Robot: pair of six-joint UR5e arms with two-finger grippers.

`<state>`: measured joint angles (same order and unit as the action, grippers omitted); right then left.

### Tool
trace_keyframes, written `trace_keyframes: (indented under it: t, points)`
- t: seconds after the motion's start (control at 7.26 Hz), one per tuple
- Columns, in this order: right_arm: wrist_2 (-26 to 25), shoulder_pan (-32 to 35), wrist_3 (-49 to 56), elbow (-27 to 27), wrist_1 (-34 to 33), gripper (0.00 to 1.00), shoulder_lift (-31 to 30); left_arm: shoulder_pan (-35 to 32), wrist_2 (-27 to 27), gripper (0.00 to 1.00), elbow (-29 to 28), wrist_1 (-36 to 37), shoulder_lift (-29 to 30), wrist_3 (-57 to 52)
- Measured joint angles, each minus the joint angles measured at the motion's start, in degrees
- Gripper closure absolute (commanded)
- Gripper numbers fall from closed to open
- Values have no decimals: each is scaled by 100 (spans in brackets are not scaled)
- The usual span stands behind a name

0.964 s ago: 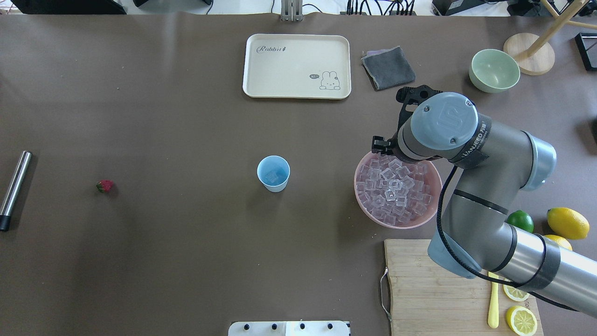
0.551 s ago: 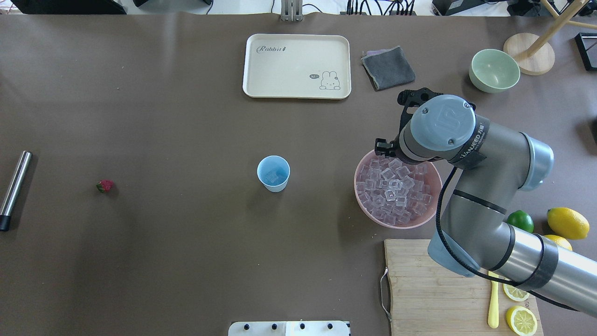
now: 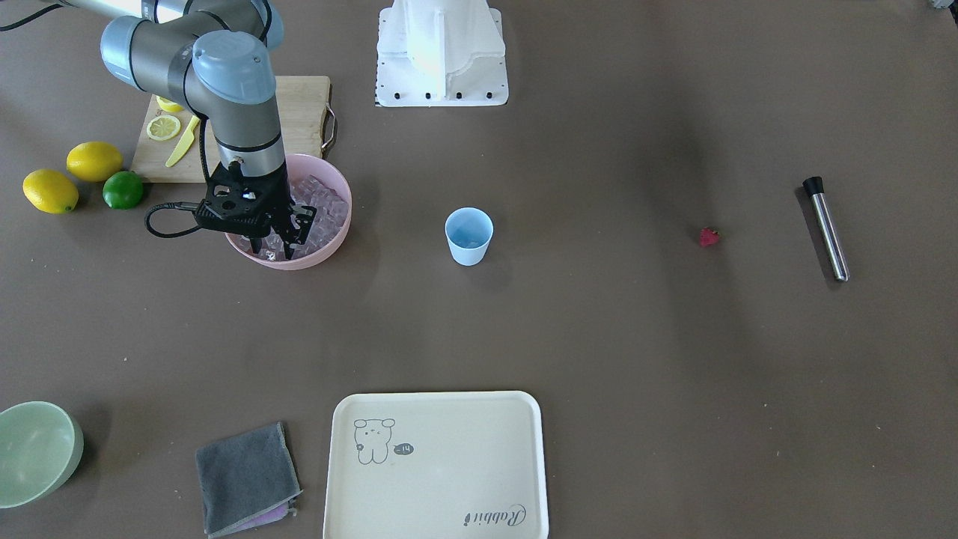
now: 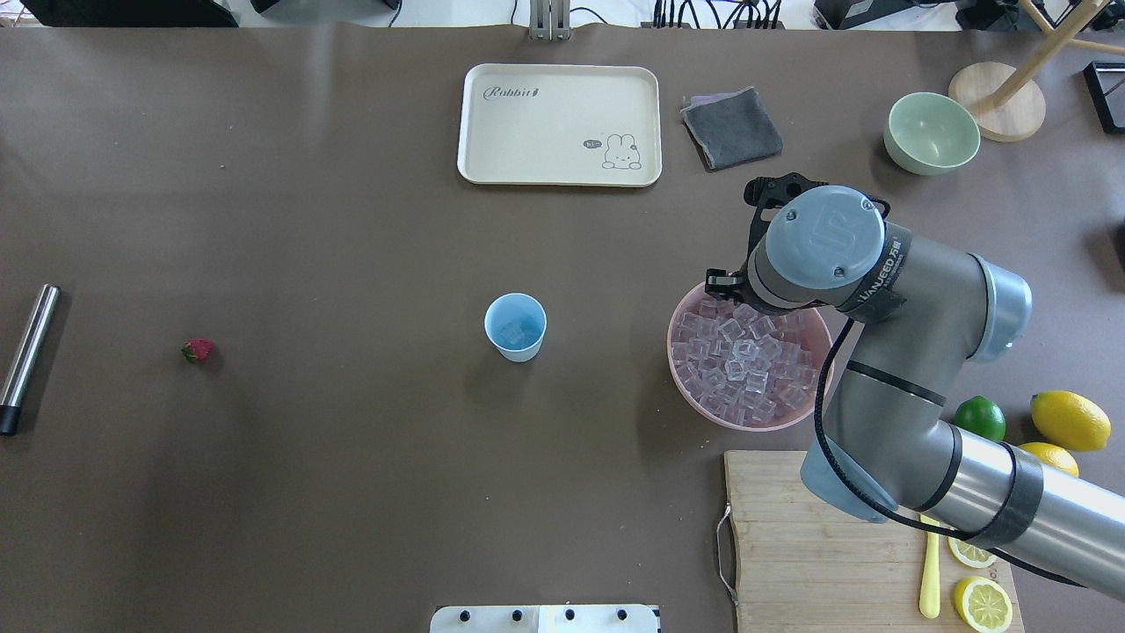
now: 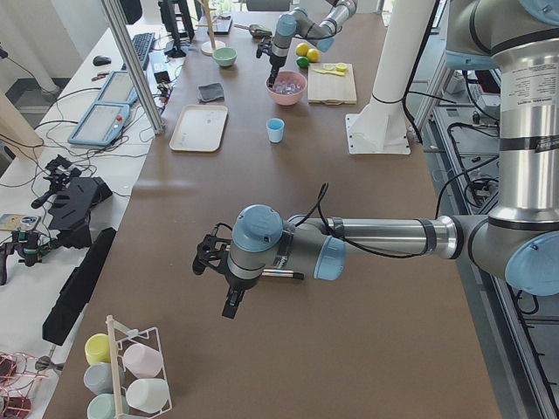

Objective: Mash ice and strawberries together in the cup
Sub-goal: 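Position the right gripper above the ice cubes in the bowl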

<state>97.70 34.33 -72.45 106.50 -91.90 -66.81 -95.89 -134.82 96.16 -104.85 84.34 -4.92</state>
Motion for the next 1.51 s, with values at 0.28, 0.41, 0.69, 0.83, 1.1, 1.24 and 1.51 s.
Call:
trace_keyframes:
  t: [0.28,0.41,0.69,0.83,1.1,1.24,1.51]
  points:
    - [34,40,79,38,-3,65,31,0,0,1,-11,0,6,0]
    - [39,52,92,38,-3,64,37,0,0,1,-14,0,9,0]
    - [46,62,99,30,-9,69,33,0,0,1,-21,0,11,0]
    - [43,60,102,23,-15,72,36,0,0,1,-21,0,15,0]
    - [43,51,107,15,-37,76,43,0,0,1,-23,0,22,0]
    - [48,54,108,19,-50,76,44,1,0,1,-26,0,29,0]
    - [75,122,146,105,-76,76,54,2,0,1,-23,0,34,0]
